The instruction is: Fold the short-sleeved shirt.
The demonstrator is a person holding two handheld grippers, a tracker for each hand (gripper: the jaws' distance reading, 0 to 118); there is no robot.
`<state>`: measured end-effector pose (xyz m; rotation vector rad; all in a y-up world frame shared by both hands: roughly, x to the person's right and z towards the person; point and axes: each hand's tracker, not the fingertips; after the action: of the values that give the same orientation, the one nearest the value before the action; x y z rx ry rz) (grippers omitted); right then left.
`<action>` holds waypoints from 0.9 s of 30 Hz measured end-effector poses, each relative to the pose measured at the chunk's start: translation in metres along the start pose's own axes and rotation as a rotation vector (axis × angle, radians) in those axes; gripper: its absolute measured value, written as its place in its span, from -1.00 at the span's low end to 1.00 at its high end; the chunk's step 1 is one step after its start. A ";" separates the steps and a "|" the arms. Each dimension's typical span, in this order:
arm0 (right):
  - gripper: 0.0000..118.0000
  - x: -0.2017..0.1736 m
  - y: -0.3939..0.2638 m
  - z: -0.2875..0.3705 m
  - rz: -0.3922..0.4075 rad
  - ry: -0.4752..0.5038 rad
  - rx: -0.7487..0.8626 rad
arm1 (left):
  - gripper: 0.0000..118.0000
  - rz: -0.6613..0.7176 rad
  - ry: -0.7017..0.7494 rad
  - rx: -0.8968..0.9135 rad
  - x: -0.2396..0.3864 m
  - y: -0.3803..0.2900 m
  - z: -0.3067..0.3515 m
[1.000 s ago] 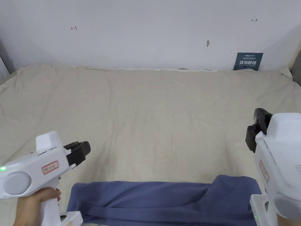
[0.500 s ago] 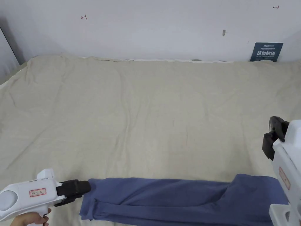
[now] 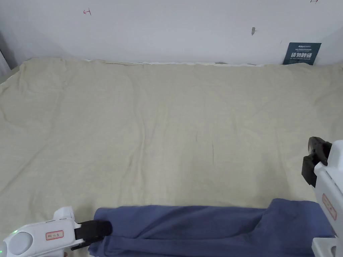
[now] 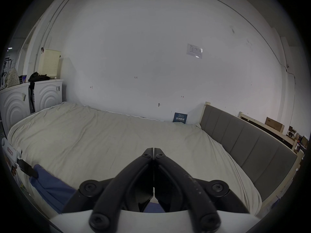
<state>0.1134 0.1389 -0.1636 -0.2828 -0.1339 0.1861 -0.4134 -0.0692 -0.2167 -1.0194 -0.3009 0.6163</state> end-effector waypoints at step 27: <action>-0.97 0.040 0.009 0.026 -0.055 0.004 0.066 | -0.87 -0.194 0.188 0.151 0.098 0.008 0.079</action>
<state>0.1470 0.1628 -0.1373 -0.2133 -0.1314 0.1350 -0.3792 0.0489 -0.1884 -0.8835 -0.1817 0.3594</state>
